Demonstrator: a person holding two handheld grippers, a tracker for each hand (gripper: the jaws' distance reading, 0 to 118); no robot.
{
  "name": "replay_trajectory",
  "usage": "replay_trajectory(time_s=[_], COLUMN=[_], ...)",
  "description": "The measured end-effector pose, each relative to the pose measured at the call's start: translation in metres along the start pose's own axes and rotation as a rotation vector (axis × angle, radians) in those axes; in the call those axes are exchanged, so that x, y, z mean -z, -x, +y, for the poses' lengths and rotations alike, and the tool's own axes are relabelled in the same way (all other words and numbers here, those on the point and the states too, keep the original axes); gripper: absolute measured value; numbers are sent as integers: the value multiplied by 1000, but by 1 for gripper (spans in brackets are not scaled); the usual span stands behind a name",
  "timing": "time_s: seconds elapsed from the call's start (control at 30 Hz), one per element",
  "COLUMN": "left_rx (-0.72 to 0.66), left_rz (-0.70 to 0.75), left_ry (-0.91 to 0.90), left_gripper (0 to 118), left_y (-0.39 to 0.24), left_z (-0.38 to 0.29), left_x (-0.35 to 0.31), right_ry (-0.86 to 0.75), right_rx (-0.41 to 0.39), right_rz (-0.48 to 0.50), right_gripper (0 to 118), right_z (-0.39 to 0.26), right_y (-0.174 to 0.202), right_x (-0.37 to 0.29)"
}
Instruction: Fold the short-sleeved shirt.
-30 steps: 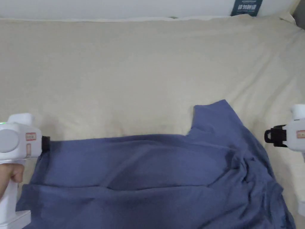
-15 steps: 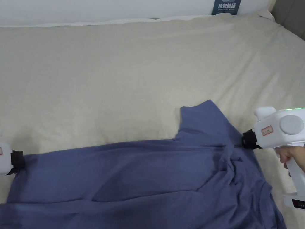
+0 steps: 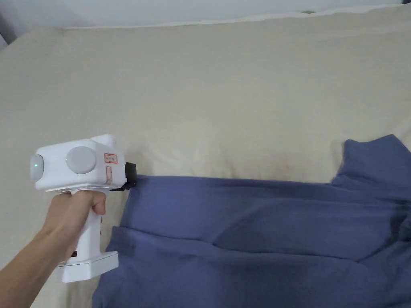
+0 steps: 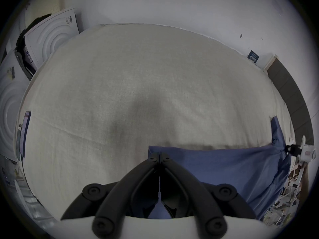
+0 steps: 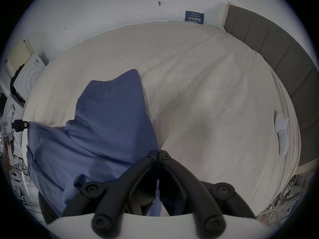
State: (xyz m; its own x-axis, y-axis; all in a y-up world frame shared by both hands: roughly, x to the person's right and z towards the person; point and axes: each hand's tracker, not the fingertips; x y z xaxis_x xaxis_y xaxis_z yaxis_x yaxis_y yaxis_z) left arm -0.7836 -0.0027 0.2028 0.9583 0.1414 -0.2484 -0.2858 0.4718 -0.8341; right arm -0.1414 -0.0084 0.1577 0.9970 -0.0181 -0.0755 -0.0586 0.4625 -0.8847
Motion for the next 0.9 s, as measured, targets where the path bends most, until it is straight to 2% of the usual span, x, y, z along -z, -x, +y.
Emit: replay_trajectory(time_s=[0.17,0.23,0.4,0.53,0.9], left_rx=[7,-29,3,-24,-23], left_rz=[-5,-28,-23,-38,-61], left_ry=[-3,-19,-19,-37,-118], left_gripper=[0,0,0,0,0], left_y=[1,5,6,10,21], left_z=[2,3,1,-1,-27], left_x=[-2,-7,-12,-22,-88], right_ry=[-5,-11,-53,-84,-200], right_rx=[-1,-7,-14,-47,-51], right_rz=[2,1,14,34,66], right_gripper=[3,3,3,3,3], right_z=[1,1,-3,-4,-32], right_y=[-2,-2,3,9,9], right_x=[-1,-6,-26,-47,-110])
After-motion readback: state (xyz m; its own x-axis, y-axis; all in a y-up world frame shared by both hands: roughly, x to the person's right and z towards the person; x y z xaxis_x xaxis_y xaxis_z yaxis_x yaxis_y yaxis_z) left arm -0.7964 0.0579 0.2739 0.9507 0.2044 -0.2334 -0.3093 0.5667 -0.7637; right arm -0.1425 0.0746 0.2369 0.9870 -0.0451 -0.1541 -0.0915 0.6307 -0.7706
